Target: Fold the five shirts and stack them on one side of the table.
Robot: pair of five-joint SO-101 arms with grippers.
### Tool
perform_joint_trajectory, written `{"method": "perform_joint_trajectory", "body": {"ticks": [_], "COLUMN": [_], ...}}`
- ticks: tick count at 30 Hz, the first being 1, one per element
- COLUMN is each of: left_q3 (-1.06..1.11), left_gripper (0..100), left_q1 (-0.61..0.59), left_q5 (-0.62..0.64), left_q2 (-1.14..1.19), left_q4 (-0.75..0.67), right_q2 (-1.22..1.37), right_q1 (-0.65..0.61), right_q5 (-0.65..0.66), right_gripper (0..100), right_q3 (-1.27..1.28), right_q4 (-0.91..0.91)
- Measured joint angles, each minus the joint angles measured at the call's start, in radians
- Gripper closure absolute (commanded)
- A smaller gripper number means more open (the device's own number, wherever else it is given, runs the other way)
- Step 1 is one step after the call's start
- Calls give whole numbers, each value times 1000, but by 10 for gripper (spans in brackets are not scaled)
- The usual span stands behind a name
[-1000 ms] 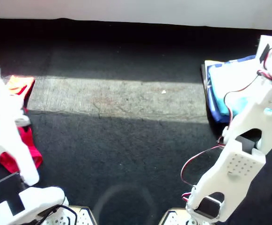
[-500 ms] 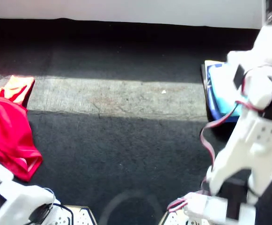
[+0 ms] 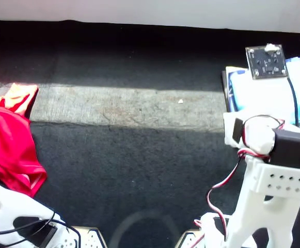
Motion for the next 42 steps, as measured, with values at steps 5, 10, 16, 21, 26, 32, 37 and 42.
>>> {"method": "perform_joint_trajectory", "body": {"ticks": [5, 10, 16, 21, 26, 32, 37, 42], "left_q3": [-129, -232, -282, -322, -453, -675, -703, -531], "left_gripper": [758, 758, 761, 986, 992, 992, 992, 992], "left_q1": [43, 83, 120, 124, 163, 230, 265, 391], "left_q5": [-68, -160, -270, -276, -276, -276, -276, -203], "left_q2": [112, 170, 221, 226, 226, 226, 173, -72], "left_q4": [138, 236, 301, 331, 427, 532, 549, 549], "right_q2": [-68, -94, -94, -94, -94, -94, -94, -94], "right_q1": [-2, -2, -2, -2, -2, -2, -2, 9], "right_q5": [0, 0, 0, 0, 0, 0, 0, 0], "right_gripper": [897, 897, 897, 897, 897, 897, 897, 897], "right_q3": [72, 104, 109, 109, 109, 109, 173, 345], "right_q4": [-66, -86, -86, -86, -86, -86, -118, -209]}}
